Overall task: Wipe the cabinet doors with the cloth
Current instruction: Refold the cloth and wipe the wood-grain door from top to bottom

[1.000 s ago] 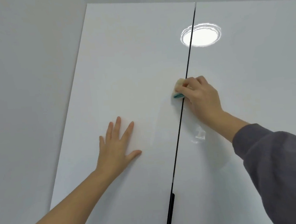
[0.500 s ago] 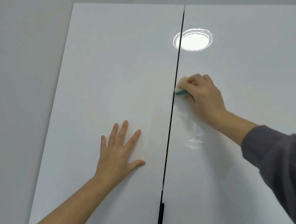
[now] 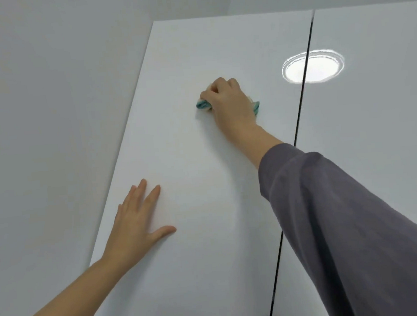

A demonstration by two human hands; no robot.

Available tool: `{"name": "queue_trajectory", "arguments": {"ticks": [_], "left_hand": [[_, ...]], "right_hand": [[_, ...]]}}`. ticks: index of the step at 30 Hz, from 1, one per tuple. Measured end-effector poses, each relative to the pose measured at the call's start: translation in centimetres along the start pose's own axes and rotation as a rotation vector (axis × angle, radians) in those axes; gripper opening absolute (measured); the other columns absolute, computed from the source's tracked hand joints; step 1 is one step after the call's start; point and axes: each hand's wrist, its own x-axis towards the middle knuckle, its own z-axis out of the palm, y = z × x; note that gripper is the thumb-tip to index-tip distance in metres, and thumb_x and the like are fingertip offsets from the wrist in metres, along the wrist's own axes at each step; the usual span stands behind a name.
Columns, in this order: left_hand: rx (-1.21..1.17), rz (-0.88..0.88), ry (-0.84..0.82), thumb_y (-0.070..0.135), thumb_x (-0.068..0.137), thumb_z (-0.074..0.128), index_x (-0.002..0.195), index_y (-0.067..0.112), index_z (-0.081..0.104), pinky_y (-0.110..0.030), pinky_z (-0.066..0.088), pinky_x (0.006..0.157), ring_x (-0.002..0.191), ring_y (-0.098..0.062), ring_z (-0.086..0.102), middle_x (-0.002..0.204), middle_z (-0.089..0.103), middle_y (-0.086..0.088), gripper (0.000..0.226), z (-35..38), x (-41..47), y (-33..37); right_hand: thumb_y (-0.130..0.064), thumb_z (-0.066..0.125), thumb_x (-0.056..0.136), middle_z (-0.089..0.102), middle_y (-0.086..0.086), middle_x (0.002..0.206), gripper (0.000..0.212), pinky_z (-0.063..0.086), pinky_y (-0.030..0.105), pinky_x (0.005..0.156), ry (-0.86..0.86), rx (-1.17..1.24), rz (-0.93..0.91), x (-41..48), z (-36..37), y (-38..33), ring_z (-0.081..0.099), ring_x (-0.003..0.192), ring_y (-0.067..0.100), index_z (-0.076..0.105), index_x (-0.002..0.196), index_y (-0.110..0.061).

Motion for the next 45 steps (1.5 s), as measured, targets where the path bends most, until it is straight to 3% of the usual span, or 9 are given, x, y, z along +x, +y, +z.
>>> {"name": "queue_trajectory", "arguments": {"ticks": [5,11,16,19,22,26,30,38,45], "left_hand": [[0.025,-0.089,-0.026,0.068,0.074,0.055,0.156,0.029,0.011,-0.033,0.018,0.118,0.150,-0.010,-0.001,0.162,-0.006,0.013,0.100,0.2,-4.3,-3.9],[0.035,-0.239,-0.239,0.052,0.084,0.067,0.156,0.029,0.007,-0.028,0.035,0.110,0.149,-0.005,0.012,0.160,-0.012,0.020,0.096,0.1,-12.9,-7.6],[0.065,-0.311,-0.431,0.045,0.092,0.060,0.156,0.028,0.009,-0.026,0.035,0.109,0.148,-0.005,0.016,0.161,-0.008,0.018,0.084,-1.3,-19.9,-6.9],[0.010,-0.352,-0.454,0.042,0.093,0.060,0.154,0.028,0.022,-0.028,0.035,0.109,0.145,-0.004,0.023,0.162,0.005,0.018,0.073,-3.1,-22.9,-5.8],[-0.027,-0.341,-0.422,0.038,0.093,0.061,0.143,0.031,0.044,-0.022,0.035,0.106,0.137,-0.001,0.035,0.154,0.028,0.019,0.053,-5.8,-25.0,-4.3],[-0.151,-0.342,-0.364,0.033,0.092,0.064,0.129,0.034,0.057,-0.017,0.039,0.100,0.120,0.009,0.046,0.133,0.049,0.025,0.038,-9.8,-27.8,-1.9],[-0.308,-0.460,-0.372,0.027,0.091,0.066,0.117,0.036,0.062,-0.015,0.044,0.091,0.110,0.007,0.053,0.113,0.059,0.025,0.028,-13.3,-31.6,-0.3],[-0.663,-0.649,-0.718,0.035,0.095,0.058,0.116,0.032,0.062,-0.018,0.052,0.082,0.096,-0.002,0.065,0.100,0.070,0.011,0.022,-20.8,-38.3,1.6],[-0.593,-0.637,-0.723,0.021,0.093,0.061,0.087,0.022,0.067,-0.019,0.047,0.066,0.072,-0.012,0.058,0.082,0.066,0.002,0.008,-27.9,-42.3,0.2]], "right_hand": [[0.009,0.080,0.050,0.060,0.003,0.077,0.034,0.023,0.025,0.048,-0.037,0.043,-0.255,-6.3,3.6,-9.6,0.055,0.068,0.024,0.070,0.072,-0.014],[-0.006,0.071,0.070,0.060,0.004,0.086,0.017,0.044,0.031,0.056,-0.321,0.225,-0.480,-22.6,5.0,-19.9,0.052,0.073,0.023,0.068,0.083,-0.015],[-0.013,0.080,0.065,0.061,-0.001,0.087,0.020,0.043,0.028,0.053,-0.610,0.332,-0.553,-34.2,1.4,-23.5,0.054,0.072,0.020,0.068,0.079,-0.020],[-0.002,0.082,0.061,0.063,-0.002,0.091,0.035,0.043,0.027,0.052,-0.743,0.560,-0.160,-36.5,-0.7,-24.9,0.059,0.080,0.022,0.072,0.088,-0.020],[-0.006,0.060,0.088,0.059,-0.007,0.109,0.028,0.047,0.026,0.076,-0.834,0.844,0.375,-35.8,-3.7,-26.1,0.054,0.100,0.012,0.066,0.110,-0.022],[-0.010,0.060,0.089,0.065,-0.015,0.093,0.022,0.043,0.007,0.070,-0.681,1.192,1.087,-34.4,-10.3,-27.9,0.058,0.083,-0.004,0.062,0.091,-0.032],[-0.007,0.063,0.090,0.069,-0.011,0.096,0.021,0.047,0.018,0.081,-0.552,1.329,1.485,-34.3,-16.7,-31.5,0.063,0.093,0.000,0.066,0.098,-0.026],[0.000,0.058,0.093,0.073,0.011,0.101,0.019,0.053,0.042,0.086,-0.345,1.385,1.992,-33.4,-27.7,-41.2,0.067,0.092,0.023,0.065,0.110,-0.004],[0.003,0.056,0.092,0.069,0.010,0.090,0.018,0.054,0.044,0.087,-0.356,1.402,2.060,-31.4,-33.9,-46.9,0.065,0.083,0.017,0.062,0.109,0.002]]}}
